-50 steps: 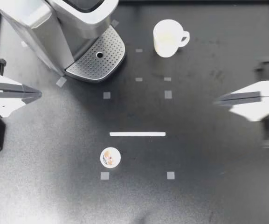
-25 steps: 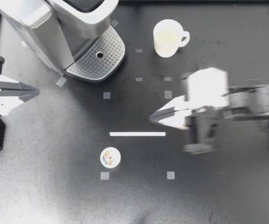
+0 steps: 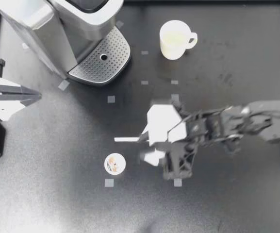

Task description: Place the coffee capsule inside the capsule container, then place the cup onto the center of the cup tray.

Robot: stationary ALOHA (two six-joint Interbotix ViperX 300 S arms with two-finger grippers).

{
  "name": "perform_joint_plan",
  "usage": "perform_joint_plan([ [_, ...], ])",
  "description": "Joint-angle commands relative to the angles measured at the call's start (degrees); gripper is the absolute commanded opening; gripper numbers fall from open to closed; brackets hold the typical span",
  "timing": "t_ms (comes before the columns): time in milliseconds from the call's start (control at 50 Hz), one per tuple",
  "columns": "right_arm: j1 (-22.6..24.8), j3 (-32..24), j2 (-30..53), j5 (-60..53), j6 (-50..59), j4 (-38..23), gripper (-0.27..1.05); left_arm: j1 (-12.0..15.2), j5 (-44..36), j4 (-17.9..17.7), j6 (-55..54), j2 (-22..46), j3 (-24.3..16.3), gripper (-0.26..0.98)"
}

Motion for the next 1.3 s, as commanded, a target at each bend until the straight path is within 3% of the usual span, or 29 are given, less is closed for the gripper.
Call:
perform_joint_plan([
  [0, 0.44, -1.76, 0.09, -0.18, 0.18, 0.26, 0.8, 0.09, -0.26, -0.18, 0.0, 0.44, -0.62, 0.09],
  [160, 0.62, -2.11, 1.93, -0.26, 0.09, 0.88, 0.94, 0.09, -0.26, -0.35, 0.0, 0.35, -0.35, 0.09],
  [1280, 1.76, -10.28, 13.54, 0.09, -0.62, 0.79, 0.95, 0.09, -0.26, -0.35, 0.09, 0.35, -0.18, 0.09],
])
